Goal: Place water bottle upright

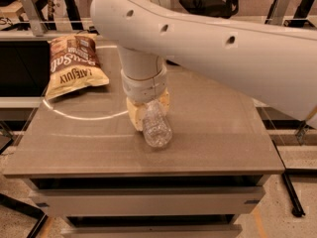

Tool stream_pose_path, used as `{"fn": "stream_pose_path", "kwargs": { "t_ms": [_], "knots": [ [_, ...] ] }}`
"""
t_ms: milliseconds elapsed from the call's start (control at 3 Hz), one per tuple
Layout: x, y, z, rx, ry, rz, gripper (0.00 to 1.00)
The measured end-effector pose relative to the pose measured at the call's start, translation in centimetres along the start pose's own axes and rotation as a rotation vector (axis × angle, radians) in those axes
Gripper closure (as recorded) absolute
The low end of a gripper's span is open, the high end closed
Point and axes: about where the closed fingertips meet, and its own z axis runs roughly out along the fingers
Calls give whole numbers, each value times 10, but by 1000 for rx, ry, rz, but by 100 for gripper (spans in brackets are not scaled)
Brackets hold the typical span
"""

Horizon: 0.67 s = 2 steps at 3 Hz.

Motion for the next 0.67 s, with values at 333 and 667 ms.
{"fn": "stream_pose_path", "kwargs": {
  "t_ms": [333,667],
  "knots": [
    [-1,-3,-37,-64,-118,-31,100],
    [-1,-12,-86,-179,-284,-73,100]
  ]
}}
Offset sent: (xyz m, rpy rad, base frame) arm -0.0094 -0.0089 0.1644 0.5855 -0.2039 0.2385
